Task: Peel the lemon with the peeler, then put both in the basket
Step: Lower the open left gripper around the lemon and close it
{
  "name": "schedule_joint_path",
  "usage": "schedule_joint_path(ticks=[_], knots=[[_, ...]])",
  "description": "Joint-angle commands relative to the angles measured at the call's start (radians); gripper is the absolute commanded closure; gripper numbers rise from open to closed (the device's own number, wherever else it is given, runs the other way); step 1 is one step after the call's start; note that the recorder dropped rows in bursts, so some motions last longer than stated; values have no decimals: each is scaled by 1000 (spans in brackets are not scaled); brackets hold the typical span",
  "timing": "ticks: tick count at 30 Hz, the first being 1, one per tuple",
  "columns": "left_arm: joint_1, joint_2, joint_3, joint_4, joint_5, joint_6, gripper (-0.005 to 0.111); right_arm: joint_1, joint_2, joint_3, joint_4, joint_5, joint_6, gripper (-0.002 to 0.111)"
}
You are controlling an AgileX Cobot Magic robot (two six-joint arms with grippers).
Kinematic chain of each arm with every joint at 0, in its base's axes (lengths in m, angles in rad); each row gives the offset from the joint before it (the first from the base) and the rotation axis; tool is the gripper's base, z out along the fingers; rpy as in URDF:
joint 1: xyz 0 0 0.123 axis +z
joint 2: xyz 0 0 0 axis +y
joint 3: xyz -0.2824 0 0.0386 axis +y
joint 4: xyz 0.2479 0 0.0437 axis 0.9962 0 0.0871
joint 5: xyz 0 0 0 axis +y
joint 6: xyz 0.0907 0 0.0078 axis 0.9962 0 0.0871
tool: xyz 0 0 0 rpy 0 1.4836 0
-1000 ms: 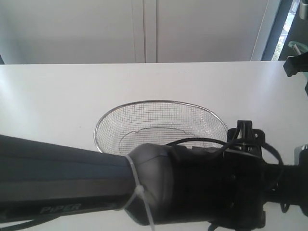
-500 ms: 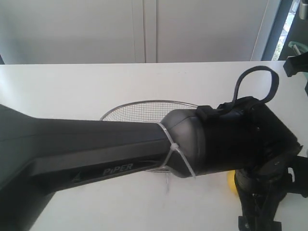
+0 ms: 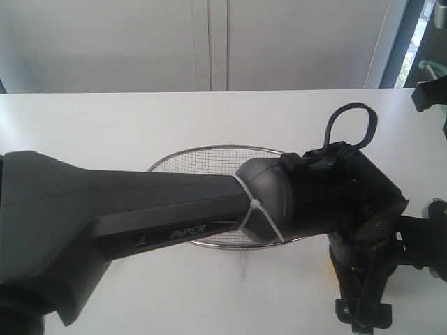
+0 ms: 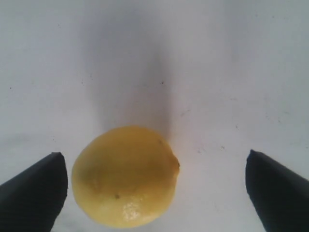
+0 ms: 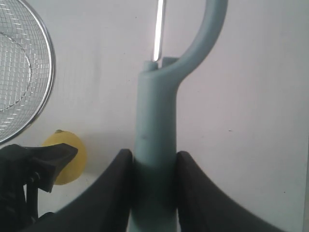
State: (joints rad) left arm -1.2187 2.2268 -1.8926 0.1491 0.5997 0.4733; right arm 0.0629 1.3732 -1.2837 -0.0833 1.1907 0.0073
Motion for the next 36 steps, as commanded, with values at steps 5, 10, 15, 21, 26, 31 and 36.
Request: schedule_joint_path(ticks=[5,10,15,21,26,31,36], knots=[[7,20,-5,4,-32,-4,2,-6,-7,4,-6,-4,4,108],[29,32,-5,5,-39,-29,2,-6,-7,4,-6,-4,4,108],[33,32,-5,5,-61,-28,2,-6,-7,4,-6,-4,4,108],[44,34,-5,-9,-65,-28,2,-6,-7,4,-6,-4,4,108],[44,43,-5,-16,-79,-28,2,-6,-7,4,-6,-5,4,108],[44,66,-5,-21,-83,-31,2,-6,-7,4,-6,-5,4,108],[44,86,-5,-21,-77,-31,2,-6,-7,4,-6,-7,4,108]])
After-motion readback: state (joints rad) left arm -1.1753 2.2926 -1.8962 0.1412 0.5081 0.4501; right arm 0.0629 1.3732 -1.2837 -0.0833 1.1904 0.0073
